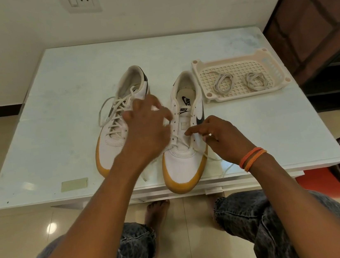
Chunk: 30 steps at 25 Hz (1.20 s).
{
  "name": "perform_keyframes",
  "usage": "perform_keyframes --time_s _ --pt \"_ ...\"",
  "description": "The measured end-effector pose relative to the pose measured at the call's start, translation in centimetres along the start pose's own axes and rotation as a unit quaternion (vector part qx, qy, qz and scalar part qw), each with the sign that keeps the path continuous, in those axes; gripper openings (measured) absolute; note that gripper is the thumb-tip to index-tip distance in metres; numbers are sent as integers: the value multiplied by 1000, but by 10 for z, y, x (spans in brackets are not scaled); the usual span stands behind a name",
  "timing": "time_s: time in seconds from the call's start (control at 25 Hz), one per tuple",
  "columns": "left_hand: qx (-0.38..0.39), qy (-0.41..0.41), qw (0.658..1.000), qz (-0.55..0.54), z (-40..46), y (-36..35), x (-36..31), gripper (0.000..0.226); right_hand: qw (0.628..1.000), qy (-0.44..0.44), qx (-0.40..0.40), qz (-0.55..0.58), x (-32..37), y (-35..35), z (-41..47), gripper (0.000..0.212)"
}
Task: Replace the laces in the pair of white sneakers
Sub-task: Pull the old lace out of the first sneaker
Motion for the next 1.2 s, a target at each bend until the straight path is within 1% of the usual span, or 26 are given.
perform_keyframes --time_s 0.04,0.08,0.16,0.24,0.32,0.4,0.52,0.6,0.64,0.68,0.76,0.84,0.88,0.96,1.12,1.2 --pt "27 -51 998 9 -2 -5 -10 18 1000 2 -1 -4 0 0 0 51" --pt "55 -76 995 22 -4 -10 -16 18 1000 4 -3 -5 0 0 0 50" --pt "96 -65 992 49 -6 -18 -18 20 1000 7 -5 -2 -1 1 0 50" --pt "111 -48 991 51 -6 -20 -16 18 1000 7 -4 -1 0 1 0 50" --pt "115 -35 993 12 -3 -16 -14 11 1000 6 -4 2 -2 0 0 50" --pt "76 14 997 -23 3 -6 -5 3 1000 4 -7 21 -4 0 0 51" --pt "-31 133 991 6 12 12 24 7 999 0 -13 35 -5 0 -2 51" --pt "-55 189 980 21 11 14 35 8 999 -2 -13 39 -4 0 -2 52" --pt "-54 191 980 20 9 12 33 10 999 -1 -12 40 -4 -1 -2 52" --pt "-48 170 984 6 7 9 28 12 999 0 -13 42 -4 -1 -1 52" --pt "-19 69 997 -31 3 3 9 13 999 1 -18 46 -4 0 -1 53" --pt "43 -45 998 -14 -4 -6 -10 12 999 3 -23 45 -4 0 -2 52" --pt "70 -78 994 12 -7 -12 -17 14 999 3 -24 46 -4 0 -2 51" --pt "94 -88 990 50 -10 -22 -21 15 999 1 -23 49 -4 0 -1 49" --pt "115 -48 992 23 -5 -23 -15 10 999 0 -17 39 -4 0 -1 53" --pt "97 -43 994 38 -1 -17 -8 11 998 -3 -18 55 -5 0 -2 54"
Point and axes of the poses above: each hand's wrist, its own z-axis towards the middle knuckle, its own y-axis out of the back of the hand, x = y × z, the point moved 1 cm from there along z, towards the middle knuckle, and after that the axes turned 4 degrees about y, right-handed, at the moved point
